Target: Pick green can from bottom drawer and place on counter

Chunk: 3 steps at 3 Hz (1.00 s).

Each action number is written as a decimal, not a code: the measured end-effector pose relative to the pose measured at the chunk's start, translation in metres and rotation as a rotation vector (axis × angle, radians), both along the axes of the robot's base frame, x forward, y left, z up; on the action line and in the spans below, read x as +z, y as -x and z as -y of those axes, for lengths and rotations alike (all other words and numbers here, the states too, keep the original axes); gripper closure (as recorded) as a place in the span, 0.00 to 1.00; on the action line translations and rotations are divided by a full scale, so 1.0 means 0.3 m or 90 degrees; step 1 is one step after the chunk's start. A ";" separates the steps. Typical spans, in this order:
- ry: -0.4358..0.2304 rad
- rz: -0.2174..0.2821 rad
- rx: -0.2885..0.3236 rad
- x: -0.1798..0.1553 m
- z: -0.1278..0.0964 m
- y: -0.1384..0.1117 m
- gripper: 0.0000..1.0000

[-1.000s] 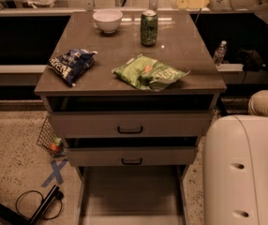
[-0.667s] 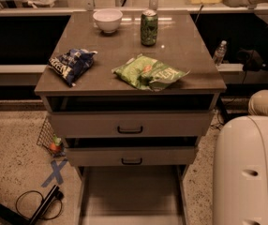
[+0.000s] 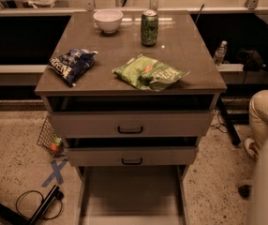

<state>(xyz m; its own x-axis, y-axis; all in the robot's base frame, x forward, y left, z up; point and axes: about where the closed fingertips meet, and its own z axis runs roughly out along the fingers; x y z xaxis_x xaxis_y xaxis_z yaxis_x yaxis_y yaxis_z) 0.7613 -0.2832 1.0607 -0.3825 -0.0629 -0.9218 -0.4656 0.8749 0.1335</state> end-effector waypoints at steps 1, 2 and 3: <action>0.002 0.109 -0.059 0.246 0.094 0.168 0.00; -0.009 0.201 -0.134 0.488 0.172 0.430 0.00; -0.033 0.274 -0.187 0.642 0.122 0.667 0.00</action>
Offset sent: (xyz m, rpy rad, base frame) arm -0.1667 0.0828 -0.1801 0.1338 0.0852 -0.2862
